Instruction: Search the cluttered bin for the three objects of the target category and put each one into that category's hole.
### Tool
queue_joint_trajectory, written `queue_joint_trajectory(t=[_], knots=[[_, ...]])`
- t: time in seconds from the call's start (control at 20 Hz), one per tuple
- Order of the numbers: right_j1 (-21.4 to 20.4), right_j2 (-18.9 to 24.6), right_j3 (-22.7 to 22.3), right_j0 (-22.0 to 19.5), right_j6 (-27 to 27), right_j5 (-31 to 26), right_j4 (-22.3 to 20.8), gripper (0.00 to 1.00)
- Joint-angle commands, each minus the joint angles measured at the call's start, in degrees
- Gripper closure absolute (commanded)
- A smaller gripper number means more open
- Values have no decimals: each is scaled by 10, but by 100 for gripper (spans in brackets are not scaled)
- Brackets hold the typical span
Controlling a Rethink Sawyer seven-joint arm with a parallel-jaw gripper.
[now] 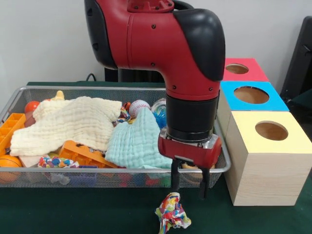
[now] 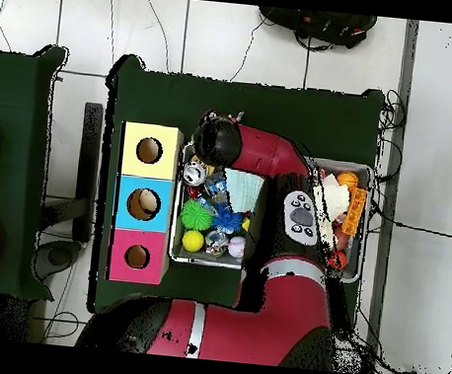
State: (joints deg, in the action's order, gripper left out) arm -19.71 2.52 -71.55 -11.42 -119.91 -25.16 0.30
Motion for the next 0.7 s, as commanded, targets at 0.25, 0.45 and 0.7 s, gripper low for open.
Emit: queue_joint_trajectory(t=[0.25,0.45,0.7], knots=[[-5,63,-74,-44,15,-10,-17,0],[5,74,-58,-58,31,-27,-16,0],[36,77,-3,-58,38,-54,-17,0]])
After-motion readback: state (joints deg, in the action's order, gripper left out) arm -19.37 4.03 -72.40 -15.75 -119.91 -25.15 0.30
